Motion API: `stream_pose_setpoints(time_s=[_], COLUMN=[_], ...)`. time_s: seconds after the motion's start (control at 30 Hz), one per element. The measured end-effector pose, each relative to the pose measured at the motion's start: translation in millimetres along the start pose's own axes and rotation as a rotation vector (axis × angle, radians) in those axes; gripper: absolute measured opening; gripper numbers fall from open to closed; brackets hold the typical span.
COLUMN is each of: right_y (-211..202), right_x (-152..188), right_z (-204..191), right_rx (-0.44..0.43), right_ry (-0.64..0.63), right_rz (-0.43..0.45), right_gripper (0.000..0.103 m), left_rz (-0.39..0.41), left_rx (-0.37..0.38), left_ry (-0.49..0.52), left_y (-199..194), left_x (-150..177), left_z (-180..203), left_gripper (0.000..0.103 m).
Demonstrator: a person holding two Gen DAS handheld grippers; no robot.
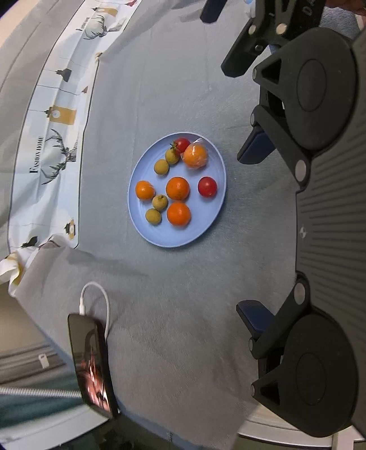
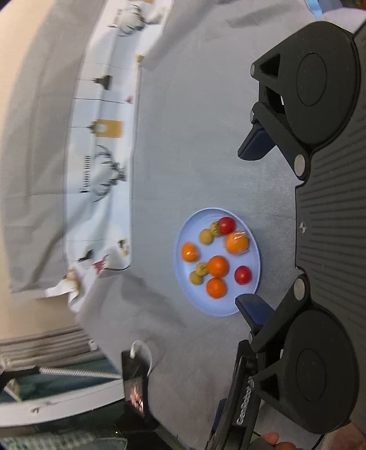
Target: Organize fruits
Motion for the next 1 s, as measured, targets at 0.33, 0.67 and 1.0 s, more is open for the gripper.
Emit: stream_pose_setpoints(time_s=[0.33,0.67,1.0], right_y=[-49,-71,-71], right_x=[9,13,14], right_z=[-26,-36,-38], right_rx=[0.012,0.054,0.052], right_ry=[-0.068,-0.112,-0.118], right_rz=[0.077,0.120,0.120], right_gripper=[0.102,0.102,0.102], left_rz=[0.101,0.151,0.171], left_rx=[-0.016,-0.020,-0.035], left_ry=[-0.010,0.010,0.023], left_y=[-52,-72,-75], left_x=[22,32,33], left_z=[-10,-8,-9], left_gripper=[0.103,0.103,0.103])
Point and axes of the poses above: each gripper's, at about its wrist camera, not at the fingertips, and y roughly the way its jaws point, z to its right, x to its underside, the point moved 9 cm from there along y, roughly the way its jaws point, and after that the axes turned 14 degrees about -x, right-handed, at the moved point
